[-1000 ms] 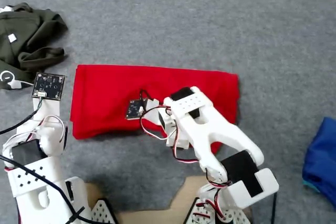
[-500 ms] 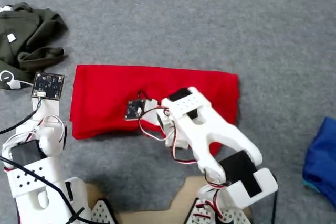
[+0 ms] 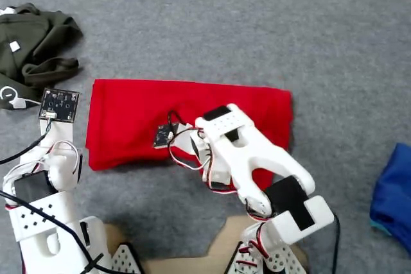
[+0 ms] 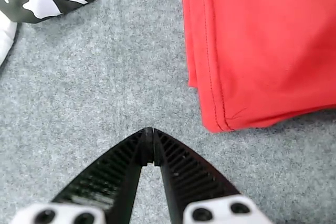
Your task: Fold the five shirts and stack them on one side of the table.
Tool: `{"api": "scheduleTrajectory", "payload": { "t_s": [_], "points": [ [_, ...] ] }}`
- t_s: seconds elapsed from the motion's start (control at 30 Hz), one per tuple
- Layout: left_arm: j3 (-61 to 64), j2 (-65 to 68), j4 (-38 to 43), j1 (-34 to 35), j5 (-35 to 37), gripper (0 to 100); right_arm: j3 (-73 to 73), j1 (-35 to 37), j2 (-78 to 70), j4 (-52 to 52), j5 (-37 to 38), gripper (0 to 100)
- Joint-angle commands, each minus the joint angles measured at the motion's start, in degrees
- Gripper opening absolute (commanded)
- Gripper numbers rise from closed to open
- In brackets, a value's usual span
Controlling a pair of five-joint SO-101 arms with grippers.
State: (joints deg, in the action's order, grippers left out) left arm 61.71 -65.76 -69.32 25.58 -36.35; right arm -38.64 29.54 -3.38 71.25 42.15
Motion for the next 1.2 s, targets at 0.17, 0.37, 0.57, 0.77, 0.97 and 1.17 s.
{"api": "scheduleTrajectory", "payload": {
  "t_s": [0.17, 0.37, 0.57, 0.77, 0.97, 1.17],
  "points": [
    [-0.8, -0.5, 0.8, -0.5, -0.3, 2, 10.2, 0.5, 7.6, 10.5, -1.0, 0.4],
    [-0.6, -0.4, 0.8, -0.5, -0.3, 2, 11.8, -1.3, 9.2, 11.3, -0.8, 0.4],
    [-0.4, -0.4, 0.8, -0.5, -0.3, 2, 19.4, -8.8, 4.5, 10.8, 2.9, 0.4],
    [-0.4, -0.5, 0.8, -0.6, -0.3, 2, 30.5, -11.7, -5.1, 11.1, 6.8, 0.4],
    [-0.4, -0.5, 0.7, -0.4, -0.3, 2, 44.8, -11.7, -16.0, 13.9, 10.4, 0.4],
    [-0.4, -0.5, 0.6, -0.4, -0.3, 2, 60.4, -11.7, -26.9, 19.5, 14.7, 0.5]
  ]
}}
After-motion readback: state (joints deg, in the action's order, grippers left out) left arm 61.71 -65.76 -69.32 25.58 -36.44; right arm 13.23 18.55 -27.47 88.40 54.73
